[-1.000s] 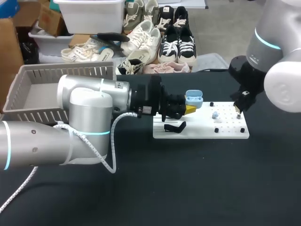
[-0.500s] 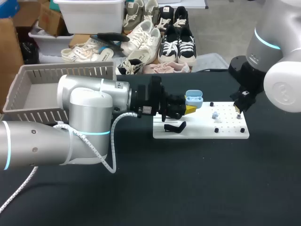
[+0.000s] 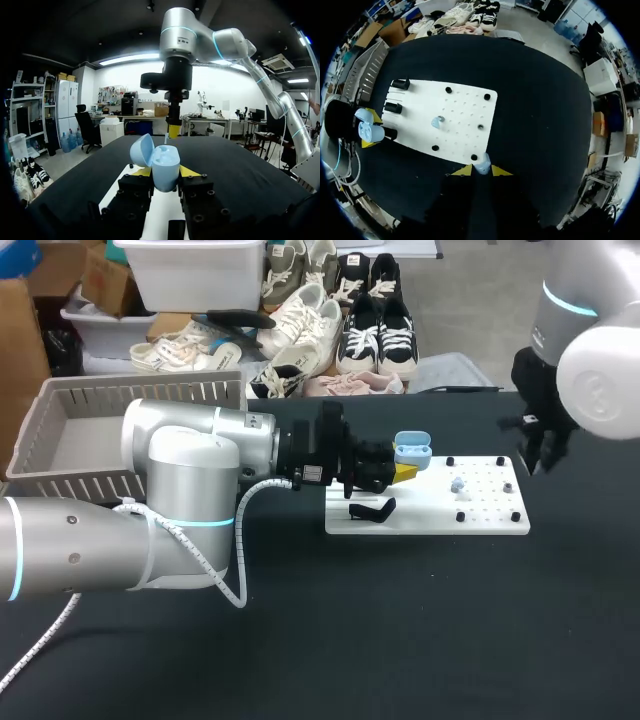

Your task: Pick up each earbud case from the left stands, insert the matching earbuds, close the lid, and place the case in the box.

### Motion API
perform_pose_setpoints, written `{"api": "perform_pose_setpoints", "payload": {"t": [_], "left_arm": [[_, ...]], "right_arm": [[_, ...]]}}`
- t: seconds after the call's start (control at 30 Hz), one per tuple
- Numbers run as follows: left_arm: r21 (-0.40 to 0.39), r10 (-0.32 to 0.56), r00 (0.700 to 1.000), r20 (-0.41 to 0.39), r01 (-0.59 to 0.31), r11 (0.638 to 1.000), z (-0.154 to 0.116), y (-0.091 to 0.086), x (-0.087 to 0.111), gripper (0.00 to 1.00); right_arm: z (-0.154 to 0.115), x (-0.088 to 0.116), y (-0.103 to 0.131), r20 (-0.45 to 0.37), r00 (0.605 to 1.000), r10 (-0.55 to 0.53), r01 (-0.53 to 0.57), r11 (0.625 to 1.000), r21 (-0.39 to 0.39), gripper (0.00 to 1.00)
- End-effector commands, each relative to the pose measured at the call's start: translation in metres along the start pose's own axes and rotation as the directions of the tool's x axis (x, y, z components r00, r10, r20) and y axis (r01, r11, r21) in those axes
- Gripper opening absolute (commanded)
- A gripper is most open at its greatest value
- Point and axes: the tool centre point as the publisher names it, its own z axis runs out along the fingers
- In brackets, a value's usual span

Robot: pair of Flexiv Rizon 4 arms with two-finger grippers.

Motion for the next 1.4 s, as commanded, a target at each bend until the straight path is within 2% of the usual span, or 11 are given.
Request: {"api": "perform_pose_setpoints", "payload": {"t": [0.03,0.2,0.33,0.67,1.03,1.4], "left_arm": [[-0.004,0.001,1.000,0.001,-0.001,1.000,0.000,-0.001,0.000,0.00],[-0.004,0.001,1.000,0.001,-0.001,1.000,0.000,-0.001,0.000,0.00],[-0.004,0.001,1.000,0.001,-0.001,1.000,0.000,-0.001,0.000,0.00],[-0.004,0.001,1.000,0.001,-0.001,1.000,0.000,-0.001,0.000,0.00],[-0.004,0.001,1.000,0.001,-0.001,1.000,0.000,-0.001,0.000,0.00],[-0.004,0.001,1.000,0.001,-0.001,1.000,0.000,-0.001,0.000,0.00]], "right_arm": [[-0.012,0.006,0.006,-0.039,0.981,0.189,-0.186,0.980,0.064,0.00],[-0.021,0.013,0.013,-0.064,0.957,0.283,-0.280,0.958,0.055,0.00],[-0.028,0.016,0.018,-0.052,0.937,0.345,-0.342,0.938,0.052,0.00],[-0.047,0.010,0.043,-0.050,0.913,0.406,-0.407,0.914,-0.003,0.00],[-0.076,-0.008,0.086,-0.014,0.918,0.396,-0.396,0.918,-0.027,0.00],[-0.089,-0.023,0.119,-0.019,0.930,0.366,-0.367,0.929,-0.048,0.00]]}}
